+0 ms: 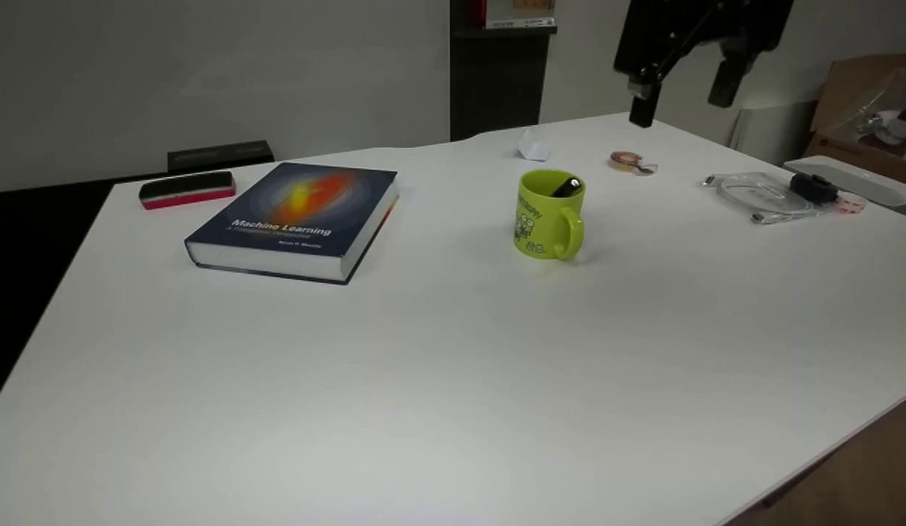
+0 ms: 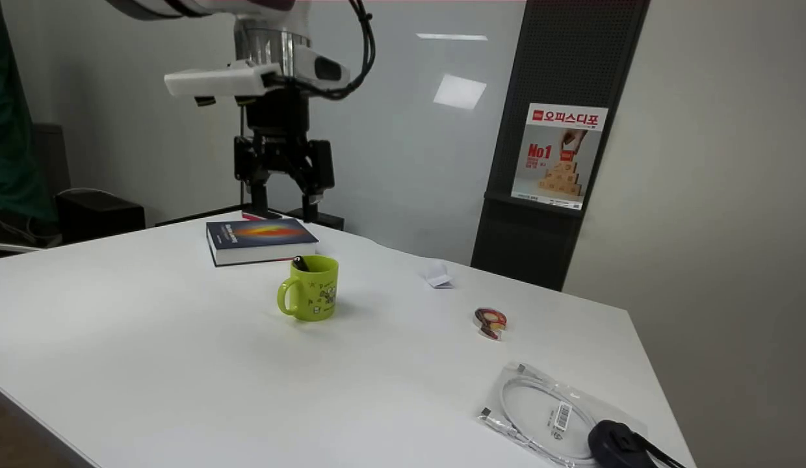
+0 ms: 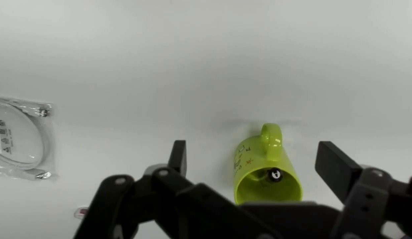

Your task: Put the marker in the mug on the table

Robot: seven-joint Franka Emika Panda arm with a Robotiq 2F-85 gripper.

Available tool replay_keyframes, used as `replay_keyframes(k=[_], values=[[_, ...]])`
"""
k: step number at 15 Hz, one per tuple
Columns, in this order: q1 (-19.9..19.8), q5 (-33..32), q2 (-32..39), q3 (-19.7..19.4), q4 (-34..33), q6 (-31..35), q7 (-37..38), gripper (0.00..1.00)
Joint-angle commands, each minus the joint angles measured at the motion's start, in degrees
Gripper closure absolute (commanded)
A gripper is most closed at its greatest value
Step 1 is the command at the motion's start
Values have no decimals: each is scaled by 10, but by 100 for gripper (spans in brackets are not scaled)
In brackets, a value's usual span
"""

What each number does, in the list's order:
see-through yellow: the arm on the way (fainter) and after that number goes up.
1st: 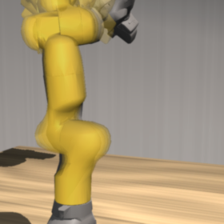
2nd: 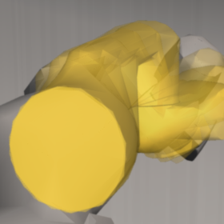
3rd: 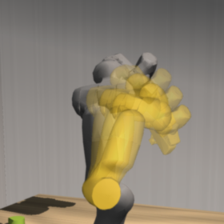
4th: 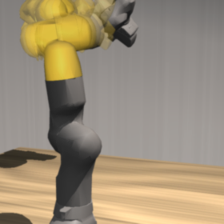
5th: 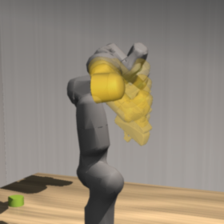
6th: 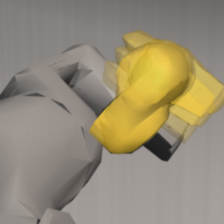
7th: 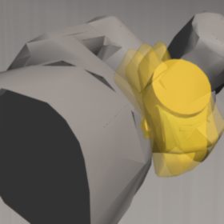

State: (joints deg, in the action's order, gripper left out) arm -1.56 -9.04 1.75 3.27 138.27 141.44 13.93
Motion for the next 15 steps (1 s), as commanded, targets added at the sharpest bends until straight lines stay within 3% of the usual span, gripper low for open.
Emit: replay_keyframes(k=[1, 3, 4, 8, 15], values=[[28, 11, 88, 0, -62, 26, -8, 0], [42, 1, 124, -9, -94, 29, 15, 0], [42, 5, 85, -11, -49, 36, -3, 0], [46, 6, 99, -15, -55, 37, -5, 0], [63, -57, 138, -61, -68, 130, 41, 0]])
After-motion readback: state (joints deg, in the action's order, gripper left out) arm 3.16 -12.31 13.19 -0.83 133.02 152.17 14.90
